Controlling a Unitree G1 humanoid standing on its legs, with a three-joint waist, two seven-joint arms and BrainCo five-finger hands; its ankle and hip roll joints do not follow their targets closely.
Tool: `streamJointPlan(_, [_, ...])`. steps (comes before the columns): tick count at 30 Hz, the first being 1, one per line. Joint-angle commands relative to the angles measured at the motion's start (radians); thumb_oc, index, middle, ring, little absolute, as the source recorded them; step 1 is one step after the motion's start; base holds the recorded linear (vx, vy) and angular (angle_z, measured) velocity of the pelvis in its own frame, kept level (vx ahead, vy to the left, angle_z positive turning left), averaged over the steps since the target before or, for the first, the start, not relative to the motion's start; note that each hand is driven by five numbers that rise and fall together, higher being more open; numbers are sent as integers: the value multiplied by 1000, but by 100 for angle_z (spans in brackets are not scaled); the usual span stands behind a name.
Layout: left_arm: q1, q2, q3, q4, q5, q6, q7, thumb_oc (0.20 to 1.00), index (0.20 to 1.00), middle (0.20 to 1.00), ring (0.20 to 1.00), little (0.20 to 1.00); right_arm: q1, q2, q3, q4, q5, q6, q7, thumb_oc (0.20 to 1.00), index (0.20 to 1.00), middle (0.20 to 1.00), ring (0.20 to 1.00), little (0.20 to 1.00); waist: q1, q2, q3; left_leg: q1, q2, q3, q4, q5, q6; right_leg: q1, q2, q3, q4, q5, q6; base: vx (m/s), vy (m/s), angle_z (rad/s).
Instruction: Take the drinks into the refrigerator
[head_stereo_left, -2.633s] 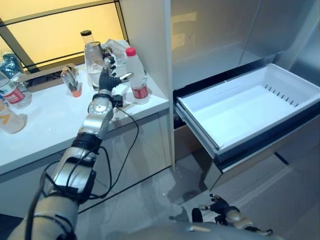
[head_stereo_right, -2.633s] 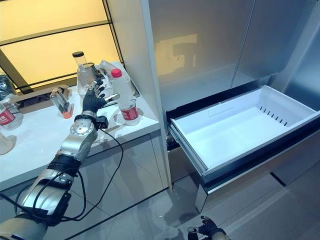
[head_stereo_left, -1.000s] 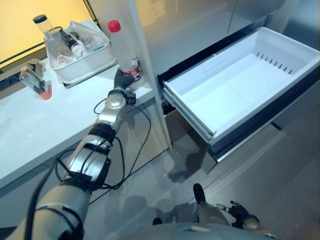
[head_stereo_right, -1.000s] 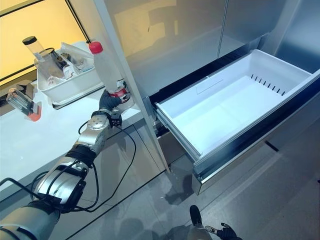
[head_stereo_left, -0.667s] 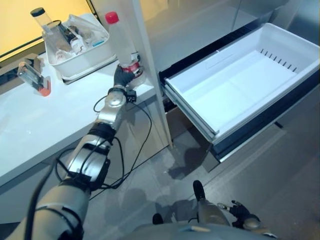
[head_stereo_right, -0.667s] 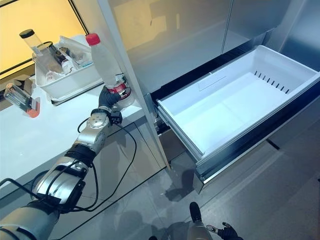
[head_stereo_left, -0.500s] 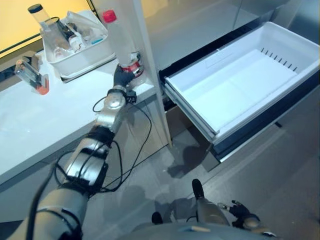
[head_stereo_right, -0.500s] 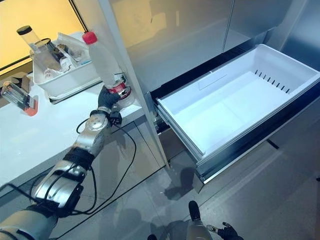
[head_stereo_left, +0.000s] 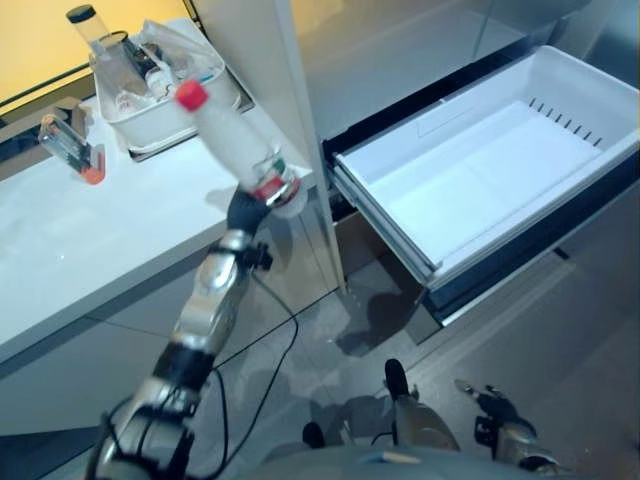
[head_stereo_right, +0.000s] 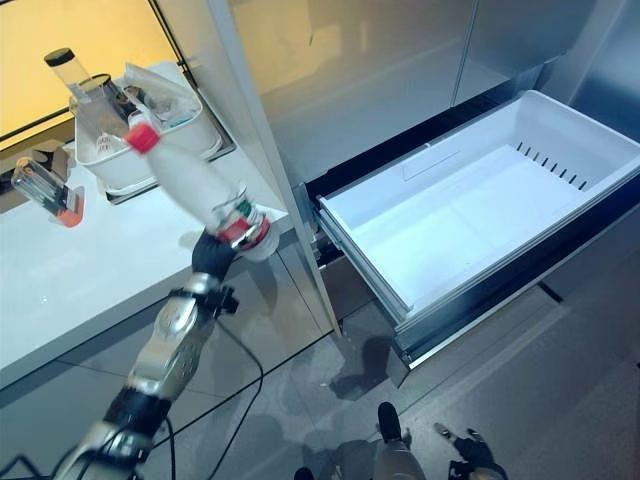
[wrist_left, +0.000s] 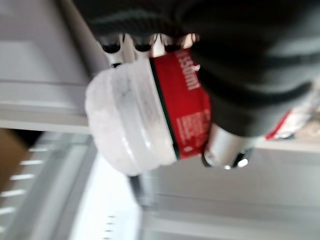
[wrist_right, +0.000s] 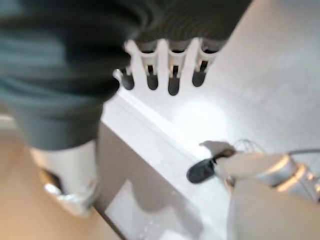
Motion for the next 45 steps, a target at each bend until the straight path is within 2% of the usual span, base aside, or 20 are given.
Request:
streamJointPlan(1, [41, -5, 35, -81, -42, -49, -64, 200, 200, 200, 200, 200, 23, -23, -71, -2, 204, -84, -26, 1000, 1000, 1000, 1000, 1000, 12, -48, -53, -71, -44, -38, 14, 20, 46, 96, 9, -19, 47, -110, 27, 37, 14, -2])
streamJointPlan(7, [101, -21, 20, -112, -48, -30, -90, 200, 200, 200, 200, 200, 24, -68, -196, -126, 333, -158, -84, 1000, 1000, 1000, 1000, 1000, 12, -55, -70, -58, -47, -43, 14, 11, 52, 106, 5, -17, 54, -118, 30, 5, 3, 0])
streamJointPlan(10, [113, -42, 30, -102, -41, -28, -87, 200, 200, 200, 200, 200, 33, -70, -225, -254, 323, -203, -135, 1000, 1000, 1000, 1000, 1000, 10, -61, -75, -57, -50, -40, 20, 13, 56, 103, 3, -12, 65, -115, 28, -27, 14, 3])
streamJointPlan(17, [128, -73, 56, -68, -1, -32, -73, 200, 200, 200, 200, 200, 68, -8, -199, -714, 154, -279, -219, 1000, 1000, 1000, 1000, 1000, 2, -69, -87, -46, -53, -31, 27, 4, 63, 103, 3, 2, 80, -120, 29, -1, 14, -4])
streamJointPlan(18, [128, -72, 56, -68, -1, -33, -73, 200, 200, 200, 200, 200, 69, -7, -199, -716, 153, -278, -220, 1000, 1000, 1000, 1000, 1000, 2, -69, -87, -46, -53, -31, 27, 4, 63, 104, 3, 2, 80, -121, 29, 7, 23, -7])
streamJointPlan(19, [130, -74, 65, -67, 20, -34, -66, 200, 200, 200, 200, 200, 68, 14, -187, -870, 95, -295, -230, 1000, 1000, 1000, 1000, 1000, 1, -70, -93, -42, -53, -29, 28, 2, 65, 103, 4, 6, 80, -121, 30, 12, 15, -4])
streamJointPlan(20, [132, -76, 68, -65, 24, -36, -65, 200, 200, 200, 200, 200, 68, 16, -190, -888, 70, -295, -243, 1000, 1000, 1000, 1000, 1000, 2, -72, -95, -41, -52, -27, 27, 1, 66, 104, 4, 7, 80, -122, 30, 16, 20, -5])
streamJointPlan(23, [144, -78, 87, -80, 44, -38, -58, 200, 200, 200, 200, 200, 50, 17, -192, -1098, -55, -295, -282, 1000, 1000, 1000, 1000, 1000, 6, -74, -103, -36, -52, -21, 27, -2, 67, 106, 4, 11, 80, -121, 30, 8, 15, -8])
streamJointPlan(24, [145, -78, 87, -81, 45, -38, -58, 200, 200, 200, 200, 200, 52, 21, -191, -1105, -61, -291, -287, 1000, 1000, 1000, 1000, 1000, 6, -74, -103, -35, -52, -21, 27, -2, 67, 107, 4, 12, 80, -121, 31, 23, 20, -5])
streamJointPlan(25, [153, -77, 99, -89, 51, -41, -53, 200, 200, 200, 200, 200, 38, 18, -204, -1193, -135, -294, -315, 1000, 1000, 1000, 1000, 1000, 9, -74, -110, -33, -53, -20, 27, -3, 68, 111, 4, 13, 79, -123, 30, 0, 0, 0])
streamJointPlan(29, [163, -78, 119, -104, 71, -47, -39, 200, 200, 200, 200, 200, 29, 38, -219, -1362, -221, -294, -334, 1000, 1000, 1000, 1000, 1000, 12, -73, -116, -29, -53, -23, 24, -5, 70, 114, 3, 11, 82, -127, 26, 0, 0, 0])
streamJointPlan(30, [174, -76, 134, -116, 79, -54, -30, 200, 200, 200, 200, 200, 13, 36, -222, -1480, -291, -296, -335, 1000, 1000, 1000, 1000, 1000, 15, -72, -120, -27, -54, -25, 22, -5, 70, 116, 3, 10, 84, -129, 25, 0, 0, 0])
streamJointPlan(31, [178, -76, 138, -124, 82, -55, -28, 200, 200, 200, 200, 200, 6, 38, -220, -1510, -304, -296, -336, 1000, 1000, 1000, 1000, 1000, 16, -72, -121, -26, -54, -25, 21, -5, 70, 117, 3, 10, 84, -130, 25, 0, 0, 0])
streamJointPlan(37, [200, -67, 163, -148, 104, -58, -24, 200, 200, 200, 200, 200, -29, 6, -178, -1686, -342, -286, -273, 1000, 1000, 1000, 1000, 1000, 20, -72, -132, -21, -56, -25, 20, -5, 68, 122, 5, 8, 86, -133, 22, 0, 0, 0])
streamJointPlan(42, [204, -25, 182, -186, 134, -49, -66, 200, 200, 200, 200, 200, -19, -131, -68, -1691, -272, -215, -64, 1000, 1000, 1000, 1000, 1000, 34, -83, -137, -20, -55, -25, 22, -1, 64, 123, 6, 0, 89, -133, 19, 0, 0, 0])
streamJointPlan(43, [204, -25, 183, -186, 134, -49, -66, 200, 200, 200, 200, 200, -19, -131, -68, -1691, -272, -215, -64, 1000, 1000, 1000, 1000, 1000, 34, -83, -137, -20, -55, -25, 22, -1, 64, 123, 6, -1, 89, -133, 19, 0, 0, 0])
streamJointPlan(44, [191, -7, 169, -190, 144, -45, -86, 200, 200, 200, 200, 200, -15, -207, -9, -1658, -253, -167, 18, 1000, 1000, 1000, 1000, 1000, 40, -89, -139, -21, -54, -27, 25, 0, 61, 124, 6, -5, 94, -135, 18, -15, -32, 0])
streamJointPlan(45, [186, -4, 160, -188, 142, -42, -96, 200, 200, 200, 200, 200, -21, -244, 21, -1649, -229, -148, 64, 1000, 1000, 1000, 1000, 1000, 45, -92, -141, -21, -54, -28, 26, 1, 60, 124, 7, -7, 95, -136, 17, -16, -47, 0])
